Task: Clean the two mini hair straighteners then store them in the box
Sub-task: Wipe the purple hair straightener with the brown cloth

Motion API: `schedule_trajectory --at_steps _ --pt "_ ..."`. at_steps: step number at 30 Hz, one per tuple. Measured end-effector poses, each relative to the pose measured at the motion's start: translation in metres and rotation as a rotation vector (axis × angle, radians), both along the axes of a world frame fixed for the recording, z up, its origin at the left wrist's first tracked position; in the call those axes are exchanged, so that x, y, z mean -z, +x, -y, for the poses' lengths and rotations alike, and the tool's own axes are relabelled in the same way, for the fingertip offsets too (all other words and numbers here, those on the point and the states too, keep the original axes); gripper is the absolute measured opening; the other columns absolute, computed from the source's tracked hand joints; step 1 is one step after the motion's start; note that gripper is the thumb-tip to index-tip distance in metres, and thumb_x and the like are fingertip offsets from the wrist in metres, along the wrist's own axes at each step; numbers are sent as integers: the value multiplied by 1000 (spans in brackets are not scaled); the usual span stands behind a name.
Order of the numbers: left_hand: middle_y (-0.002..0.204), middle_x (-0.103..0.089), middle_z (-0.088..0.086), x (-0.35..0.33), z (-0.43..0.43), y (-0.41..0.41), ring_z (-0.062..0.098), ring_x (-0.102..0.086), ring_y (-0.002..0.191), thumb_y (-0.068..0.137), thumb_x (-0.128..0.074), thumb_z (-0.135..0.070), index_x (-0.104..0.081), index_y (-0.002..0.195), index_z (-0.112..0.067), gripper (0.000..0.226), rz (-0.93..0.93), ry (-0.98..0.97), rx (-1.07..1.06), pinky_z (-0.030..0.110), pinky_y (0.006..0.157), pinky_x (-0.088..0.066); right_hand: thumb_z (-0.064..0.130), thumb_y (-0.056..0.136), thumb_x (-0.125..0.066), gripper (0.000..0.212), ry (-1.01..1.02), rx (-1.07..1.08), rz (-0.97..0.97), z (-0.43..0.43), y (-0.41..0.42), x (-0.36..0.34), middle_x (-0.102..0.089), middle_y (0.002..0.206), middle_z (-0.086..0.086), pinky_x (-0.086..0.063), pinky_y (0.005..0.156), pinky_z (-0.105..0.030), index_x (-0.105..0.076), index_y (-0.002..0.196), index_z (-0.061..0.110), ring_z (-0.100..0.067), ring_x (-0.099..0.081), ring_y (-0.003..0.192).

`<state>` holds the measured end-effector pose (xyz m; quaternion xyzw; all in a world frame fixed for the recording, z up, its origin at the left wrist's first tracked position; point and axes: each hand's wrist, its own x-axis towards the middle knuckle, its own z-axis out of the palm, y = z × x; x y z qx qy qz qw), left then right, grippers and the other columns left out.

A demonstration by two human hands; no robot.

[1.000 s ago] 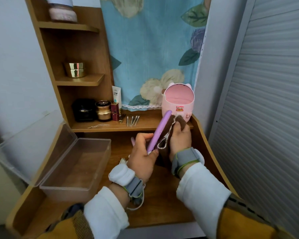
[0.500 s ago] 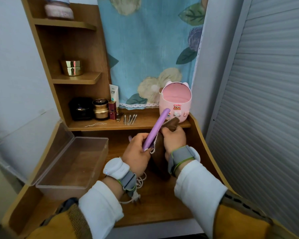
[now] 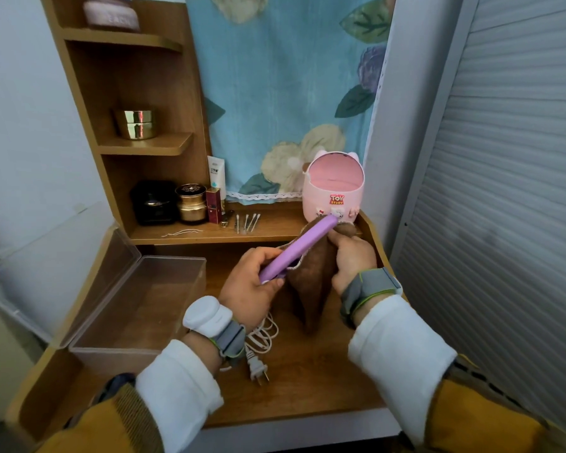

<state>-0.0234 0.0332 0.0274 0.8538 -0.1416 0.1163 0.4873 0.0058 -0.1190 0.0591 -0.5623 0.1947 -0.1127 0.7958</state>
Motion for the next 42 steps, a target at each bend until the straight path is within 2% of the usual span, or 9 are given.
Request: schedule_trajectory --at_steps 5,10,19,24,27,29,35,39,42 --pt "111 -51 -10 -1 4 1 1 -49 96 84 -62 -3 -54 121 -24 43 5 -10 -6 6 74 -36 11 88 -62 13 24 8 17 -1 3 1 -66 88 -10 -48 59 -25 -65 101 11 -21 -65 75" --pt "113 -52 -8 -1 1 3 2 -50 96 84 -62 -2 -53 122 -23 44 -28 -32 -13 7 72 -37 -2 84 -60 26 95 -52 50 -10 4 10 -68 86 -11 -56 76 -39 -65 104 14 -27 -67 79" --pt "111 -57 1 9 15 8 11 -56 96 80 -59 6 -55 118 -19 46 -55 -155 -38 -2 68 -40 -15 76 -55 33 132 -54 87 -34 2 24 -63 70 -10 -54 56 -33 -60 99 10 -21 -61 53" --pt "112 -59 5 11 15 7 10 -58 94 80 -61 4 -54 115 -25 46 -101 -236 -4 12 77 -48 -15 74 -52 27 37 -25 75 -44 -3 33 -64 73 -14 -55 57 -33 -63 89 5 -24 -63 56" --pt "110 -61 3 10 16 6 15 -59 99 78 -60 8 -54 104 -35 50 -109 -305 46 31 88 -51 12 74 -64 6 -123 17 103 -40 2 34 -69 76 -15 -58 71 -49 -65 68 12 -33 -68 69" --pt "112 -62 4 10 16 7 19 -59 104 78 -59 7 -55 101 -38 51 -132 -345 43 38 93 -50 24 78 -64 18 -166 15 78 -39 3 33 -69 71 -11 -57 75 -50 -65 63 13 -32 -67 69" --pt "111 -65 17 10 17 9 28 -61 101 91 -50 -11 -66 99 -29 25 -309 -697 32 45 98 -47 2 88 -54 20 77 -162 85 -44 -13 33 -67 81 -14 -54 71 -35 -66 103 9 -25 -64 73" --pt "120 -61 11 20 19 15 31 -48 125 69 -48 -60 -64 92 -54 29 -276 -516 -82 49 105 -40 0 84 -54 32 162 -205 86 -57 -16 46 -70 93 -18 -55 80 -41 -65 111 14 -31 -68 84" --pt "116 -60 13 20 19 18 30 -54 115 70 -44 -58 -61 85 -58 22 -252 -529 -119 49 102 -42 -1 81 -58 34 168 -229 109 -59 -18 50 -71 95 -16 -57 81 -44 -67 109 17 -33 -70 89"
